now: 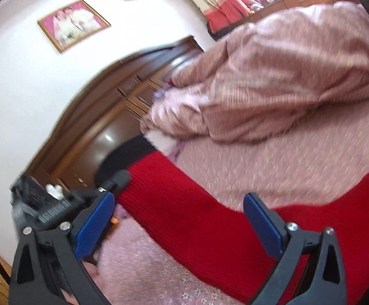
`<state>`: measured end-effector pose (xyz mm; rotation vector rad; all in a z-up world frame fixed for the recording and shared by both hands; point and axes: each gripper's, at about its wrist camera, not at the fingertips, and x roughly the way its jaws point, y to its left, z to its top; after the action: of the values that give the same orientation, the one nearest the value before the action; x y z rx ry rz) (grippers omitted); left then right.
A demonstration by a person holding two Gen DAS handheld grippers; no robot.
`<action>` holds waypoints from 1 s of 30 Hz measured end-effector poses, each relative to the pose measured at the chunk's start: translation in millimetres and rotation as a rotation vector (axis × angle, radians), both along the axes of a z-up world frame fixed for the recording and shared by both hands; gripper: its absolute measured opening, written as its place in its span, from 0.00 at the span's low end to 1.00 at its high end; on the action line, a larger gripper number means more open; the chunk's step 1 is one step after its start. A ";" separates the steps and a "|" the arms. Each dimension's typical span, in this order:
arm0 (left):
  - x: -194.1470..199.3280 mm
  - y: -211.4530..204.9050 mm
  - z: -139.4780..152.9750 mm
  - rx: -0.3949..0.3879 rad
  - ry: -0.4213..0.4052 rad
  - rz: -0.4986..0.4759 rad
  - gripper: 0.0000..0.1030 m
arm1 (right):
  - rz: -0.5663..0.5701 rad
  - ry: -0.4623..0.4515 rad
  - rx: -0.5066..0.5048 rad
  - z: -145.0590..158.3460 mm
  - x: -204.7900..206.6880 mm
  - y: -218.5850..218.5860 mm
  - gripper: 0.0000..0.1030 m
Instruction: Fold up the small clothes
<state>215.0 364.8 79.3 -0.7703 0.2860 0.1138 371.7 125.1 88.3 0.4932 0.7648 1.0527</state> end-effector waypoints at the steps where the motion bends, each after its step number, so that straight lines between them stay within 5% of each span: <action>1: 2.9 -9.6 3.9 0.019 -0.004 -0.006 0.02 | 0.000 -0.014 0.026 10.7 2.5 -10.4 1.00; 6: 15.3 -48.5 9.9 0.063 -0.041 -0.071 0.02 | 0.029 -0.012 0.038 43.1 20.5 -30.4 1.00; 11: 4.0 -55.7 9.6 0.077 -0.114 -0.023 0.02 | 0.061 0.036 0.006 51.3 32.9 -27.3 1.00; 13: -13.8 -30.0 7.3 0.018 -0.154 0.099 0.02 | 0.082 0.037 0.014 48.2 27.9 -20.4 1.00; 15: -27.9 10.3 -9.4 -0.051 -0.105 0.270 0.02 | 0.091 0.031 0.005 42.1 20.9 -14.1 1.00; 17: -20.5 40.4 -43.6 -0.186 0.007 0.254 0.02 | 0.106 0.049 -0.009 31.1 15.9 -5.3 1.00; 18: -21.1 50.0 -63.6 -0.302 0.019 0.234 0.02 | 0.112 0.072 -0.023 23.2 14.2 0.4 1.00; 19: -24.6 52.3 -70.0 -0.326 0.010 0.234 0.02 | 0.116 0.099 -0.037 15.4 12.6 5.7 1.00; 22: -29.3 51.2 -52.1 -0.189 0.018 0.232 0.02 | 0.141 0.137 -0.050 2.9 5.9 18.9 1.00; 30: -21.5 23.3 -24.2 -0.169 -0.125 0.104 0.02 | 0.146 0.126 -0.062 11.0 0.0 24.9 1.00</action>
<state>193.5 388.1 55.1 -0.9568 0.1377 0.1396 371.8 150.0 99.3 0.4587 0.9534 1.1368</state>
